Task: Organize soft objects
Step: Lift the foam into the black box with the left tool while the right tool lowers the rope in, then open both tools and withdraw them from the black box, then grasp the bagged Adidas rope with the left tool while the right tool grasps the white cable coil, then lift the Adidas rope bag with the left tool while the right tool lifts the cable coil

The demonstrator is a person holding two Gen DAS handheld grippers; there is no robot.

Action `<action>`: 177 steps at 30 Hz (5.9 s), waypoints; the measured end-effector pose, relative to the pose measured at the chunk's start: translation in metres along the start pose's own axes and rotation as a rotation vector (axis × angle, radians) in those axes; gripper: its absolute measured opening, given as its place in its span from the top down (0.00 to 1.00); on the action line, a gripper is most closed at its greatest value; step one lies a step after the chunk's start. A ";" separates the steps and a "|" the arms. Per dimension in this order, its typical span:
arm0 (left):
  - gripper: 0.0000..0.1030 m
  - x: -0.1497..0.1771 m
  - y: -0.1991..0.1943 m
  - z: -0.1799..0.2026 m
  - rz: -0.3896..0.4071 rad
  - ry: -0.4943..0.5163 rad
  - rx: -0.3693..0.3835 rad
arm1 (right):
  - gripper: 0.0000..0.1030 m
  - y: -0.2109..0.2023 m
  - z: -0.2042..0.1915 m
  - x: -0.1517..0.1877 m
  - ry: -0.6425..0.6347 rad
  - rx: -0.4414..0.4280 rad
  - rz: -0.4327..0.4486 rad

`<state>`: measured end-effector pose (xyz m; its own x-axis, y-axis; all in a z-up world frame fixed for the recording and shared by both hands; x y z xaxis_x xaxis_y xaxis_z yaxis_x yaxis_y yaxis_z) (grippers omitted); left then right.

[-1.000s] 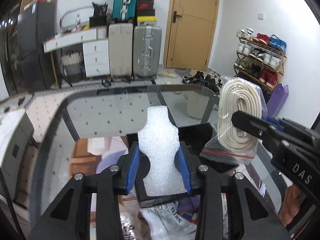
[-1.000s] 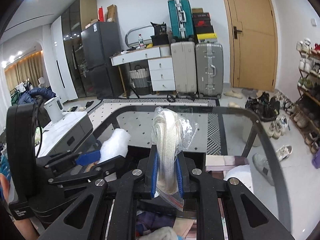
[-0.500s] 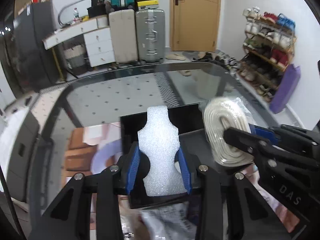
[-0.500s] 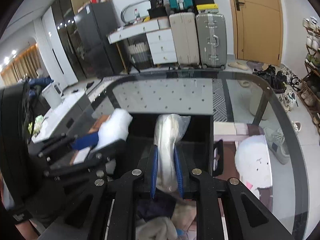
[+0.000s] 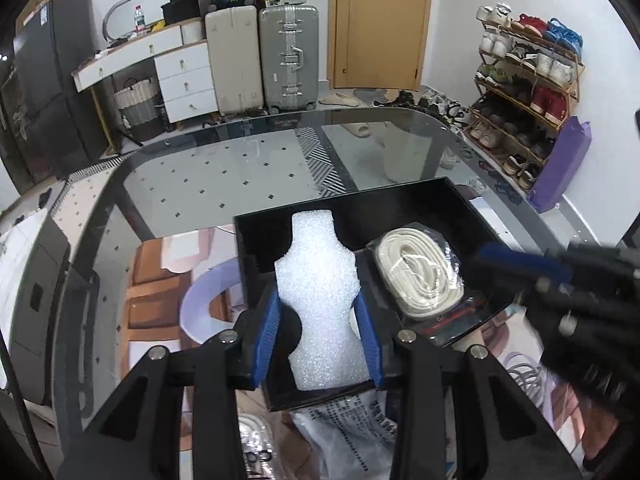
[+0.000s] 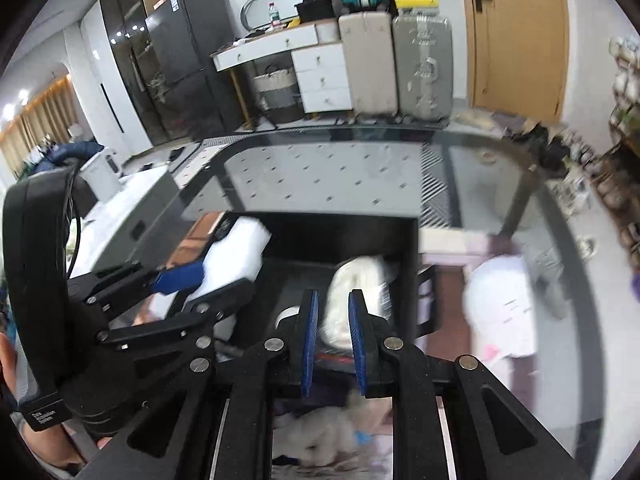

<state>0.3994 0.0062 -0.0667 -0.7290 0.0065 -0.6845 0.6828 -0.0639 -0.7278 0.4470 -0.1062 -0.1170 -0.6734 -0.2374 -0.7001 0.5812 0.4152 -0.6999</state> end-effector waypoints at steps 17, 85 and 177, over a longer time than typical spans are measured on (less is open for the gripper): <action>0.35 0.008 -0.001 0.003 -0.045 0.007 0.018 | 0.84 0.004 -0.005 0.023 -0.028 -0.022 -0.070; 0.58 0.129 -0.053 -0.024 -0.169 -0.029 -0.002 | 0.65 -0.043 -0.022 0.134 -0.081 -0.005 -0.203; 0.61 0.098 -0.106 0.007 -0.014 0.031 0.045 | 0.65 -0.101 -0.048 0.103 -0.173 -0.051 -0.007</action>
<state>0.2555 0.0071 -0.0567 -0.7363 0.0382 -0.6756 0.6691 -0.1082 -0.7353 0.2970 -0.1301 -0.1119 -0.5858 -0.3864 -0.7124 0.5502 0.4558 -0.6997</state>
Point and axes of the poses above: each gripper's, at about its wrist camera, not at the fingertips, and y roughly the way its jaws point, z to its right, x to its underside, the point moved 7 cm from there along y, roughly the way its jaws point, and after that the axes turned 2 degrees about z, right-handed, at the moved point
